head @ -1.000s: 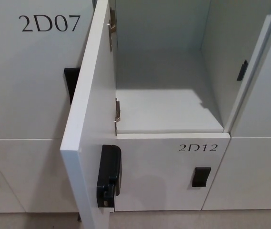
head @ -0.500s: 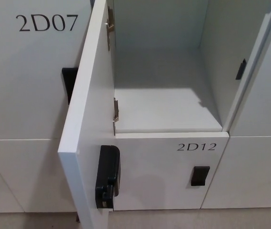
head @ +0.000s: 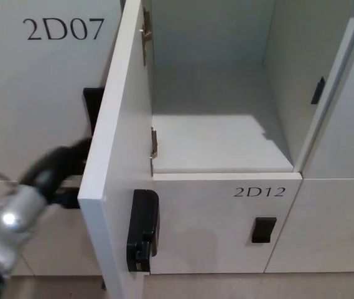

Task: The robot uses its left hand to push the door of an open cabinet towards the right and closes it

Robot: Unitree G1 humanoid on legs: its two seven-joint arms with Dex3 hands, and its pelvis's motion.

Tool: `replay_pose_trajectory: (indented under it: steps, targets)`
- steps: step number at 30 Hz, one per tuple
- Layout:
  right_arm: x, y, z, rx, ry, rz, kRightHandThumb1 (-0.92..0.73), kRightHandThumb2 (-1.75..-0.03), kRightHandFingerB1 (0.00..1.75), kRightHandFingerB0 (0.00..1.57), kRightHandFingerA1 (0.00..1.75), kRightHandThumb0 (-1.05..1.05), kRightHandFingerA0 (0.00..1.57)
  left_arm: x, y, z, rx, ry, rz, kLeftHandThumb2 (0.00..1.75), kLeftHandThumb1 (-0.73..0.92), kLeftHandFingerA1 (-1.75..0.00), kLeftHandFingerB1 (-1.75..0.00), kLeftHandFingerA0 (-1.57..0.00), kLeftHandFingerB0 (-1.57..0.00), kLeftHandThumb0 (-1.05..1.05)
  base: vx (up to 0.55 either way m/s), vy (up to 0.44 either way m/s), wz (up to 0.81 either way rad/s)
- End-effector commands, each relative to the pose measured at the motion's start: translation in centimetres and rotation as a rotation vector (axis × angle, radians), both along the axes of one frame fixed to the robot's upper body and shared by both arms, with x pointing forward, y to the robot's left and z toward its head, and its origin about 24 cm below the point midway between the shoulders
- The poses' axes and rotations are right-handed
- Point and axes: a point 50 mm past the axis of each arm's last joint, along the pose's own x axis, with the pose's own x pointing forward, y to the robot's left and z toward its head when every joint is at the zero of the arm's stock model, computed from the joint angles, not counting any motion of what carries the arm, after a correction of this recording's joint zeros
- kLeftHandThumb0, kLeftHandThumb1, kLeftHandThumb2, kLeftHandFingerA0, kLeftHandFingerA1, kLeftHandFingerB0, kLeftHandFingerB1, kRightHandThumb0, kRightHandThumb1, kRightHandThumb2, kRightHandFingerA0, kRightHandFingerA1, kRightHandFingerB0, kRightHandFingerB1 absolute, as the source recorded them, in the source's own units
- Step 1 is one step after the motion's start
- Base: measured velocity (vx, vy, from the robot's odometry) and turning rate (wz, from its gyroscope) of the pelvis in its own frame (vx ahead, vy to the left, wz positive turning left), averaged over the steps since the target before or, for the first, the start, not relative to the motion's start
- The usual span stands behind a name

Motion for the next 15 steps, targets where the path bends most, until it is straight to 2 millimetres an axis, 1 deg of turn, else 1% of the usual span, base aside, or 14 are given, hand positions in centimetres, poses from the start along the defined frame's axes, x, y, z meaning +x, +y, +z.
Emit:
replay_pose_trajectory:
  steps: [1, 2, 3, 5, 6, 7, 8, 9, 10, 11, 12, 13, 14, 15]
  targets:
    - [-0.9, -0.9, -0.1, -0.006, 0.019, -0.016, -0.63, -0.94, 0.50, 0.35, 0.53, -0.56, 0.38, -0.3, -6.4, -0.1, 0.175, -0.035, -0.236, 1.10, 0.73, -0.53, -0.43, -0.36, -0.16, -0.64, 0.00, 0.000, 0.00]
    - [-1.0, -1.0, -0.1, -0.008, 0.023, -0.020, -0.63, -0.94, 0.50, 0.35, 0.52, -0.57, 0.37, -0.4, -7.5, 0.1, 0.204, -0.053, -0.274, 0.74, 0.84, -0.37, -0.33, -0.40, -0.29, -0.75, 0.00, 0.000, 0.00]
    - [-1.1, -1.1, -0.1, -0.012, 0.026, -0.019, -0.63, -0.94, 0.50, 0.35, 0.52, -0.57, 0.37, -0.4, -7.8, 0.1, 0.210, -0.057, -0.284, 0.74, 0.84, -0.37, -0.33, -0.40, -0.29, -0.75, 0.00, 0.000, 0.00]
    - [-1.4, -1.3, -0.2, -0.020, 0.037, -0.021, -0.64, -0.94, 0.50, 0.35, 0.52, -0.58, 0.37, -0.5, -10.3, 1.1, 0.248, -0.097, -0.368, 0.75, 0.85, -0.37, -0.33, -0.40, -0.29, -0.75, 0.00, 0.000, 0.00]
    - [-1.5, -1.2, -0.2, -0.016, 0.034, -0.025, -0.63, -0.96, 0.51, 0.36, 0.54, -0.55, 0.39, -0.3, -11.5, 1.9, 0.273, -0.116, -0.406, 0.74, 0.92, -0.35, -0.31, -0.40, -0.29, -0.69, 0.00, 0.000, 0.00]
    - [-1.5, -1.2, -0.2, -0.012, 0.030, -0.028, -0.63, -0.96, 0.51, 0.36, 0.54, -0.55, 0.39, -0.2, -12.2, 2.4, 0.289, -0.127, -0.427, 0.74, 0.92, -0.35, -0.31, -0.40, -0.29, -0.69, 0.00, 0.000, 0.00]
    - [-1.7, -1.2, -0.3, -0.008, 0.030, -0.033, -0.64, -0.95, 0.50, 0.35, 0.53, -0.56, 0.38, -0.1, -13.7, 3.4, 0.316, -0.156, -0.469, 0.74, 0.92, -0.37, -0.32, -0.43, -0.29, -0.74, 0.00, 0.000, 0.00]
    - [-1.9, -1.3, -0.3, -0.008, 0.034, -0.034, -0.64, -0.95, 0.50, 0.35, 0.53, -0.56, 0.38, -0.1, -14.4, 3.7, 0.325, -0.169, -0.485, 0.74, 0.92, -0.37, -0.32, -0.43, -0.29, -0.74, 0.00, 0.000, 0.00]
    - [-2.2, -1.1, -0.4, 0.009, 0.025, -0.030, -0.65, -0.95, 0.52, 0.37, 0.53, -0.52, 0.36, -0.2, -17.5, 5.4, 0.338, -0.225, -0.562, 0.76, 0.92, -0.36, -0.31, -0.36, -0.24, -0.77, 0.00, 0.000, 0.00]
    - [-2.2, -1.0, -0.4, 0.013, 0.022, -0.029, -0.65, -0.95, 0.52, 0.37, 0.53, -0.52, 0.36, -0.2, -18.2, 5.8, 0.341, -0.237, -0.580, 0.76, 0.92, -0.36, -0.31, -0.36, -0.24, -0.77, 0.00, 0.000, 0.00]
    - [-2.2, -1.0, -0.5, -0.001, 0.035, -0.032, -0.77, -0.64, 0.36, 0.45, 0.38, -0.54, 0.47, -0.7, -21.1, 7.5, 0.326, -0.276, -0.637, 0.75, 0.92, -0.35, -0.31, -0.36, -0.26, -0.72, 0.00, 0.000, 0.00]
    - [-1.9, -0.5, -0.6, -0.004, 0.039, -0.051, -0.63, -0.95, 0.50, 0.36, 0.53, -0.56, 0.38, -2.3, -26.1, 10.5, 0.275, -0.341, -0.741, 0.72, 0.92, -0.31, -0.29, -0.27, -0.21, -0.73, 0.00, 0.000, 0.00]
    - [-1.7, -0.3, -0.7, 0.005, 0.032, -0.063, -0.63, -0.95, 0.50, 0.36, 0.53, -0.56, 0.38, -3.3, -28.0, 11.8, 0.250, -0.365, -0.787, 0.72, 0.92, -0.31, -0.29, -0.27, -0.21, -0.73, 0.00, 0.000, 0.00]
    - [-1.3, 0.1, -0.6, 0.024, 0.019, -0.069, -0.64, -0.94, 0.51, 0.36, 0.53, -0.55, 0.37, -4.4, -29.5, 13.1, 0.229, -0.396, -0.838, 0.74, 0.92, -0.31, -0.29, -0.25, -0.20, -0.77, 0.00, 0.000, 0.00]
